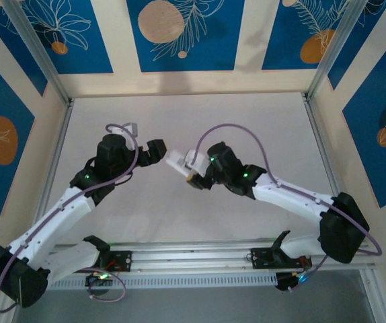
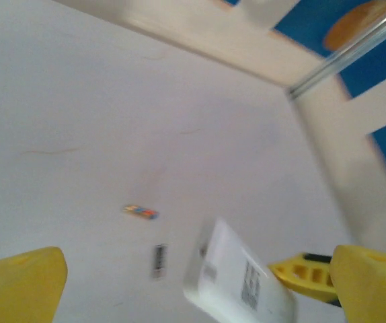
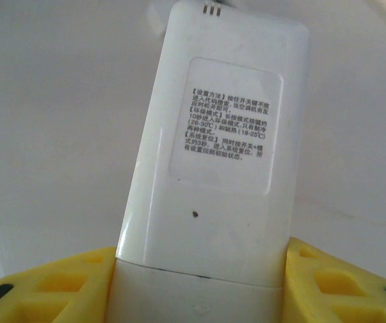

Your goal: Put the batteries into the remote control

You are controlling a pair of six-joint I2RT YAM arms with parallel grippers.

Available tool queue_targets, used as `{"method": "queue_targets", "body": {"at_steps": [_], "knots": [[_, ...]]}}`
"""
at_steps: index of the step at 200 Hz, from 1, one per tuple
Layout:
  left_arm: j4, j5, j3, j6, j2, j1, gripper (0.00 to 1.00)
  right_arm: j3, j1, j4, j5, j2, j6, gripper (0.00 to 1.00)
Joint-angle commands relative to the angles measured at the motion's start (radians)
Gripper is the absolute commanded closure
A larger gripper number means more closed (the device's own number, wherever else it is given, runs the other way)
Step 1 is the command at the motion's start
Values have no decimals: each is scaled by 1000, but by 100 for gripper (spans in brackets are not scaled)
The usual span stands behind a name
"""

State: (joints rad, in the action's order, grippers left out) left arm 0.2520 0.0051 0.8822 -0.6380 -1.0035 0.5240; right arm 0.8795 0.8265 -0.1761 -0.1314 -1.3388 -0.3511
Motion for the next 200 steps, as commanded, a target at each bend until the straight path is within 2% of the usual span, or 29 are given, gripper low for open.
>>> {"method": "queue_targets", "body": {"at_steps": [1, 25, 55, 87, 101, 115, 127, 147, 160, 168, 181, 200], "knots": [[215, -56, 0, 155, -17, -5, 0, -20, 70, -186, 4, -77, -260, 63], [155, 142, -76, 127, -48, -5, 0, -29, 104, -187, -30, -181, -315, 63], [168, 179, -135, 110, -92, -5, 0, -19, 117, -163, -80, -290, -322, 58], [94, 301, -206, 71, -126, 6, 0, -18, 115, -126, -145, -320, -278, 35], [82, 349, -205, 79, -148, 27, 0, -3, 105, -138, -147, -283, -195, 31], [98, 338, -188, 86, -173, 59, 0, 15, 88, -160, -102, -212, -54, 29], [118, 298, -175, 74, -194, 81, 0, 19, 70, -156, -78, -137, 143, 29], [147, 249, -155, 36, -232, 118, 0, 12, -25, -189, 13, -29, 660, 30], [175, 232, -130, 16, -271, 147, 1, 0, -94, -290, 30, 19, 1040, 35], [197, 225, -108, 13, -299, 167, 3, -11, -123, -350, 67, 34, 1202, 39], [221, 196, -81, 3, -341, 200, 5, -32, -128, -369, 135, 38, 1280, 42], [206, 174, -72, -19, -391, 224, 10, -22, -86, -400, 95, -3, 1289, 42]]}}
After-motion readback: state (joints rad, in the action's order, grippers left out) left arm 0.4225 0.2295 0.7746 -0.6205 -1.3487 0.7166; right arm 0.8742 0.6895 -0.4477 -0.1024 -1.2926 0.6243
